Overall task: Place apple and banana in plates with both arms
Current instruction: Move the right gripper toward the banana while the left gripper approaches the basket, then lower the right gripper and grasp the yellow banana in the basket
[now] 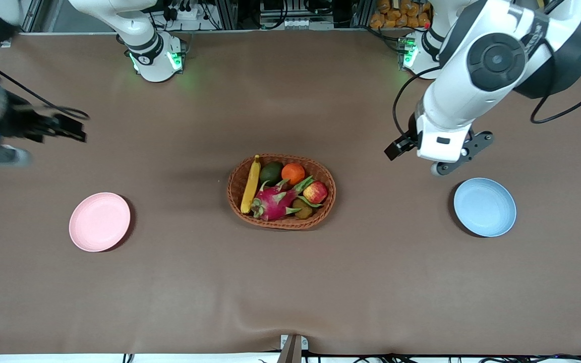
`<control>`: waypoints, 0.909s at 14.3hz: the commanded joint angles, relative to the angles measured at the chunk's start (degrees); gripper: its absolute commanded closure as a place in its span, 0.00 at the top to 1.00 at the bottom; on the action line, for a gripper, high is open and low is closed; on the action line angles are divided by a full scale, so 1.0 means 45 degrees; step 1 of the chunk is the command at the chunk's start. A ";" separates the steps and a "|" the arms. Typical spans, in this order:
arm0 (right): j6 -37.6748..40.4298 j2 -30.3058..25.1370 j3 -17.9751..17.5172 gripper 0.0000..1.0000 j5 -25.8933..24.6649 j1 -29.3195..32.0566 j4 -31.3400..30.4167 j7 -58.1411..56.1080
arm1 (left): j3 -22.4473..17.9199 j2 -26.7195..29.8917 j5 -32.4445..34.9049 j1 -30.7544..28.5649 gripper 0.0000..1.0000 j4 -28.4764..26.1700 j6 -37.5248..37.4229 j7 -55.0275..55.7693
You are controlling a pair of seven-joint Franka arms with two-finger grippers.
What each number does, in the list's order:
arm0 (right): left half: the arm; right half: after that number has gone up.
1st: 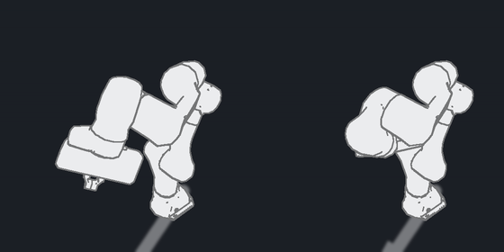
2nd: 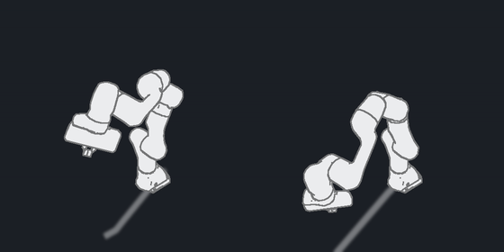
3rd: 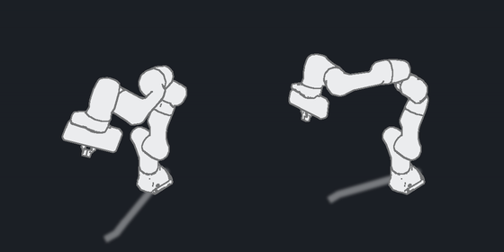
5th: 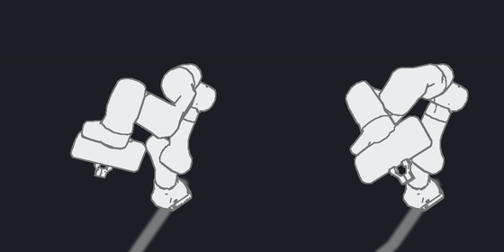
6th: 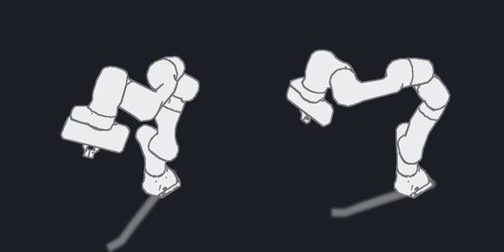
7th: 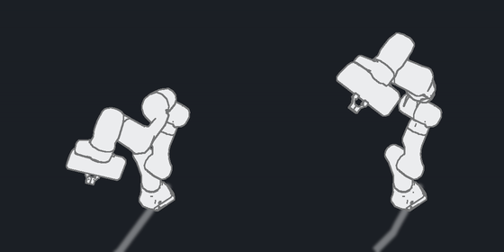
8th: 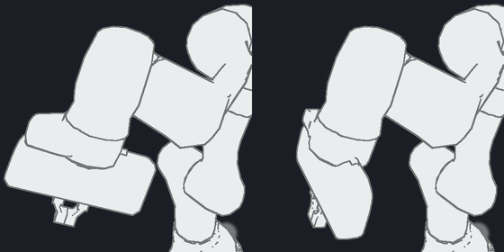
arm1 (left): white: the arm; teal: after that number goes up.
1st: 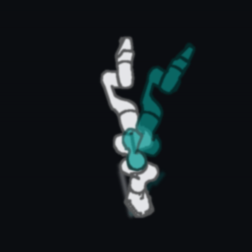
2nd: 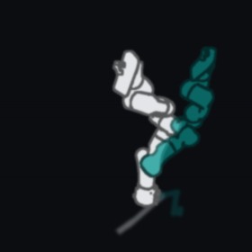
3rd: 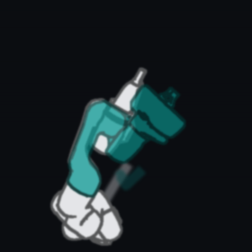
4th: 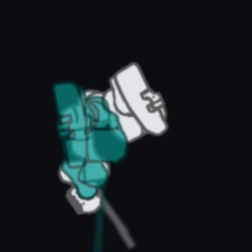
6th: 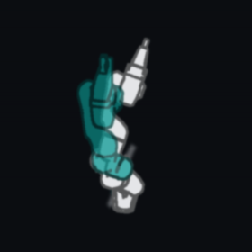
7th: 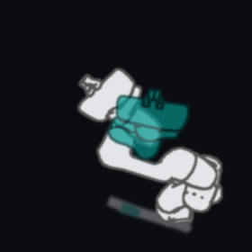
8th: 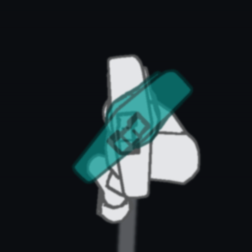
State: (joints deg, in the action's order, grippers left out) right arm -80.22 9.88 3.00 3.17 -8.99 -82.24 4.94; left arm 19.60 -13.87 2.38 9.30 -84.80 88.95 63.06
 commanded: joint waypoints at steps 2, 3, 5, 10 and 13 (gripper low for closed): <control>-0.0743 0.1607 0.0075 1.00 0.0036 -0.1244 0.0055 0.0015 | 0.0020 -0.0102 0.0410 0.0414 1.00 0.0134 0.0311 0.1042; -0.1114 0.2271 0.0017 1.00 0.0502 -0.1574 -0.0005 0.0015 | 0.0020 -0.0122 0.0390 0.0473 1.00 0.0115 0.0448 0.1393; -0.3061 0.2920 0.0036 1.00 0.1383 -0.2257 -0.0180 0.0131 | 0.0020 -0.0413 0.0448 0.0901 1.00 0.0134 0.0547 0.2038; -0.6854 0.3391 0.0036 1.00 0.1464 -0.4113 -0.2209 0.1787 | 0.0001 -0.0999 0.0507 0.1253 1.00 0.0193 0.1326 0.3367; -0.8341 0.3430 0.0036 1.00 0.1463 -0.4914 -0.3926 0.2726 | 0.0000 -0.1196 0.0527 0.1411 1.00 0.0193 0.1757 0.3758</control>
State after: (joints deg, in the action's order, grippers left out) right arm -114.08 27.03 2.59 8.86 -29.29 -93.96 14.63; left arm 19.64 -18.56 3.25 14.80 -84.80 95.85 77.63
